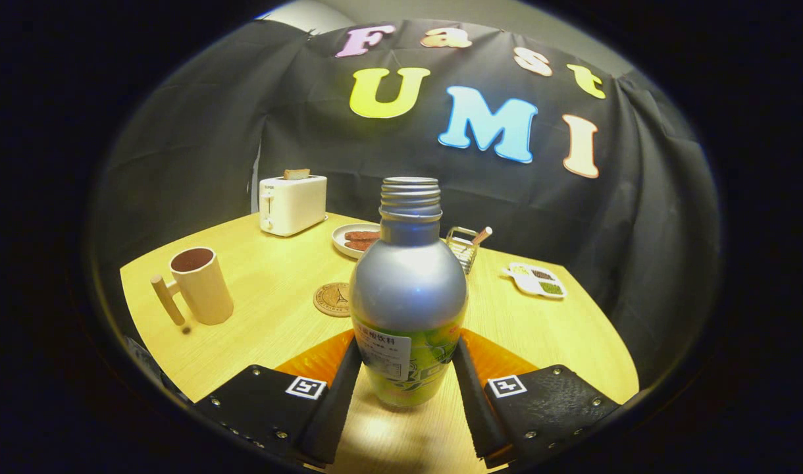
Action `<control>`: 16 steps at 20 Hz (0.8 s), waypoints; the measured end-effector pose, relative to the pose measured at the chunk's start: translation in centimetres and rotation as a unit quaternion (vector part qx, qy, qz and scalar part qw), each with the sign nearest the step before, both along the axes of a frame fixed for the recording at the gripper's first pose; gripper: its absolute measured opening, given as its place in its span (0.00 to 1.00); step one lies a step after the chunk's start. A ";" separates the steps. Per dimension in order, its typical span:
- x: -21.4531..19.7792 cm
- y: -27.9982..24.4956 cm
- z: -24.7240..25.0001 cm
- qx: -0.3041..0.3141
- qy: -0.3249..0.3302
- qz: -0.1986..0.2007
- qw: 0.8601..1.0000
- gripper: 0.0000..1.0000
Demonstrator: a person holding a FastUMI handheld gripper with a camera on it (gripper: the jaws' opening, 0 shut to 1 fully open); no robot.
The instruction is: Take the bottle from table, then pour the juice into the cup, finally place the bottle on the coaster
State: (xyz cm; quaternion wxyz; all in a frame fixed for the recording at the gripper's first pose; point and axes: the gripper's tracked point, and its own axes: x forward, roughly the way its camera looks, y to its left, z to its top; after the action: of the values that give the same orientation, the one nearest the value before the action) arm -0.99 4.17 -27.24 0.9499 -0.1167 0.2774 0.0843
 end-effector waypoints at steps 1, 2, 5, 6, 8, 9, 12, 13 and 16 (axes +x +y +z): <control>0.2 0.4 0.3 -0.008 -0.002 0.007 1.000 0.75; 0.4 0.8 0.7 -0.017 -0.005 0.013 1.000 0.75; 1.0 2.4 1.7 -0.045 -0.014 0.037 0.998 0.75; 1.1 3.0 1.9 -0.054 -0.016 0.047 0.997 0.75; 1.3 4.2 2.2 -0.067 -0.020 0.062 0.996 0.75; 1.5 4.8 2.4 -0.073 -0.022 0.068 0.995 0.75; 1.6 6.7 2.3 -0.090 -0.018 0.087 0.992 0.75; 1.7 7.3 2.5 -0.098 -0.021 0.094 0.990 0.75; 1.5 8.7 2.0 -0.116 -0.018 0.110 0.987 0.75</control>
State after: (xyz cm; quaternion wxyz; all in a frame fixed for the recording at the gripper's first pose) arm 0.46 12.91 -25.20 0.9198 -0.2573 0.2531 0.1537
